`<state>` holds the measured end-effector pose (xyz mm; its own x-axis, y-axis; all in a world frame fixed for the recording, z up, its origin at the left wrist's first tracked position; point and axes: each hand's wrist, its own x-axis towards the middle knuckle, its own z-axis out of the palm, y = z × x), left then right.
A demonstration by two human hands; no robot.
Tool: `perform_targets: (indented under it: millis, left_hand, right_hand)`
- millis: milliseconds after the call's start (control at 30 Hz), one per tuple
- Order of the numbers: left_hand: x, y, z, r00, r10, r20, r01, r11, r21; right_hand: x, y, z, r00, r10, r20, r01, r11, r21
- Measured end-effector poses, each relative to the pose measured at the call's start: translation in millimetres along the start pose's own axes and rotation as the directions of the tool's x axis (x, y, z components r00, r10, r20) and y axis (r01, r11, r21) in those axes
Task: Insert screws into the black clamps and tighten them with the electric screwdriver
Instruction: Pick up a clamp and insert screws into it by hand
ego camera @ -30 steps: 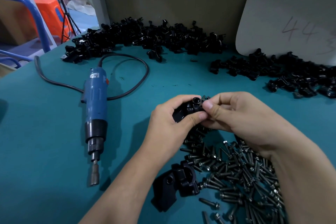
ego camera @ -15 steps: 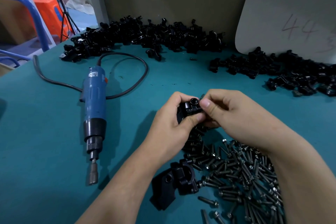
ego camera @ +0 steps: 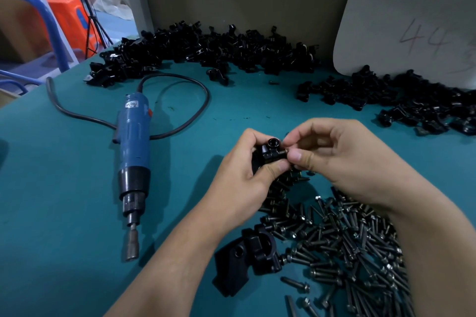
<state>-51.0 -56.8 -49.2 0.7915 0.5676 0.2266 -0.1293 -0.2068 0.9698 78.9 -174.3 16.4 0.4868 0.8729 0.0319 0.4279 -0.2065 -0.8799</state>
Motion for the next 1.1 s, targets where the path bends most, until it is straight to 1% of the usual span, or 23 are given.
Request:
perform_targets:
  millis: [167,300,467,533,600,667,700,733,767,800,833,900,967,1033,1100]
  left_hand:
    - [-1,1,0,1.000,-0.010,-0.013,0.010,0.999,0.032]
    - [-1,0,0,1.000,-0.008,-0.005,0.008,0.999,0.039]
    - [0,-1,1,0.999,-0.034,-0.011,0.034,0.999,-0.013]
    - [0,-3,0,0.999,-0.046,-0.027,0.045,0.998,-0.033]
    - [1,-4,-1,0.996,-0.066,-0.055,0.063,0.996,-0.063]
    - [2,-5,-1,0.993,-0.094,-0.073,0.085,0.990,-0.116]
    - [2,-4,-1,0.991,-0.103,-0.080,0.091,0.986,-0.143]
    - [2,-3,-1,0.990,-0.114,-0.087,0.098,0.980,-0.173]
    - [3,-2,-1,0.987,-0.129,-0.096,0.105,0.971,-0.216]
    - [3,0,-1,0.984,-0.148,-0.103,0.114,0.953,-0.280]
    - [3,1,-1,0.979,-0.173,-0.103,0.125,0.923,-0.364]
    - [5,5,-2,0.970,-0.233,-0.077,0.153,0.819,-0.553]
    - [5,11,-4,0.955,-0.294,-0.030,0.186,0.677,-0.712]
    - [5,17,-6,0.941,-0.336,0.033,0.222,0.542,-0.810]
    - [3,21,-8,0.927,-0.362,0.098,0.264,0.444,-0.856]
  right_hand:
    - [3,4,2,1.000,0.015,-0.022,-0.016,1.000,-0.014]
    - [4,6,4,0.999,0.041,-0.014,-0.042,0.996,-0.076]
    - [4,3,9,0.997,0.072,-0.019,-0.074,0.979,-0.188]
    - [1,-3,6,0.993,0.112,-0.021,-0.114,0.968,-0.225]
    - [-5,-11,-6,0.987,0.149,-0.058,-0.159,0.950,-0.270]
    - [-18,-19,-24,0.981,0.179,-0.073,-0.193,0.904,-0.382]
    - [-28,-21,-30,0.972,0.234,-0.030,-0.220,0.857,-0.466]
    - [-40,-22,-32,0.947,0.320,0.032,-0.250,0.795,-0.552]
    - [-52,-21,-29,0.907,0.413,0.083,-0.277,0.733,-0.622]
    - [-63,-18,-24,0.876,0.470,0.112,-0.284,0.689,-0.667]
    - [-73,-14,-18,0.870,0.476,0.130,-0.264,0.670,-0.694]
    - [-85,-6,-10,0.915,0.387,0.110,-0.211,0.694,-0.689]
    - [-91,-1,-9,0.964,0.264,0.042,-0.169,0.723,-0.670]
    - [-95,1,-9,0.982,0.191,0.004,-0.137,0.716,-0.685]
    - [-98,2,-7,0.983,0.183,0.014,-0.122,0.709,-0.695]
